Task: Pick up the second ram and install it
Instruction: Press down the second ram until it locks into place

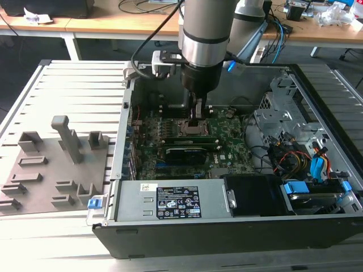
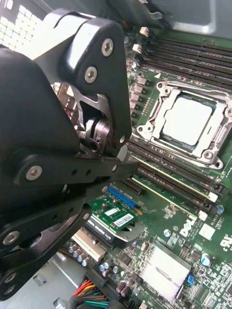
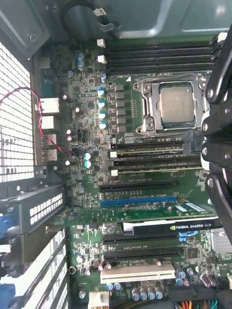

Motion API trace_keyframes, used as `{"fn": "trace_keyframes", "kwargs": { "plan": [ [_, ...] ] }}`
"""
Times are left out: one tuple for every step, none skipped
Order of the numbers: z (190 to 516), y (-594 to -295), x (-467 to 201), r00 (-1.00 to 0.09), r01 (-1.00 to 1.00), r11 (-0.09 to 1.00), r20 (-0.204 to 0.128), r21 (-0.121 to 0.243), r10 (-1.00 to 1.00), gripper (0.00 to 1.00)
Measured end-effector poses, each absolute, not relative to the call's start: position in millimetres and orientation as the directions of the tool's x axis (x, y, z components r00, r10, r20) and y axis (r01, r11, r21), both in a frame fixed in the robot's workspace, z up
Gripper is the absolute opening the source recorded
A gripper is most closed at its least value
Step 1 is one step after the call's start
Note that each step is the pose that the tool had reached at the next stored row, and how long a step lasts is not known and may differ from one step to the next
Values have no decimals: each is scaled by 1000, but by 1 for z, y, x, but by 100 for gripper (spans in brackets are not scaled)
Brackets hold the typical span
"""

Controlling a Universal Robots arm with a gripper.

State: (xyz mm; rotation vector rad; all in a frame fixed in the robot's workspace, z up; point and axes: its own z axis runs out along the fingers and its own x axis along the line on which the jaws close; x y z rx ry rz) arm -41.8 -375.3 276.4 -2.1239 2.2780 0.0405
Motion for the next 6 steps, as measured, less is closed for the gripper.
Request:
{"fn": "trace_keyframes", "kwargs": {
  "plan": [
    [277, -375, -42, -70, -998, 70, -37, 1, -997, 11],
    [277, -375, -42, -70, -998, 70, -37, 1, -997, 11],
    [277, -375, -42, -70, -998, 70, -37, 1, -997, 11],
    [277, -375, -42, -70, -998, 70, -37, 1, -997, 11],
    [277, -375, -42, -70, -998, 70, -37, 1, -997, 11],
    [277, -375, -42, -70, -998, 70, -37, 1, -997, 11]
  ]
}}
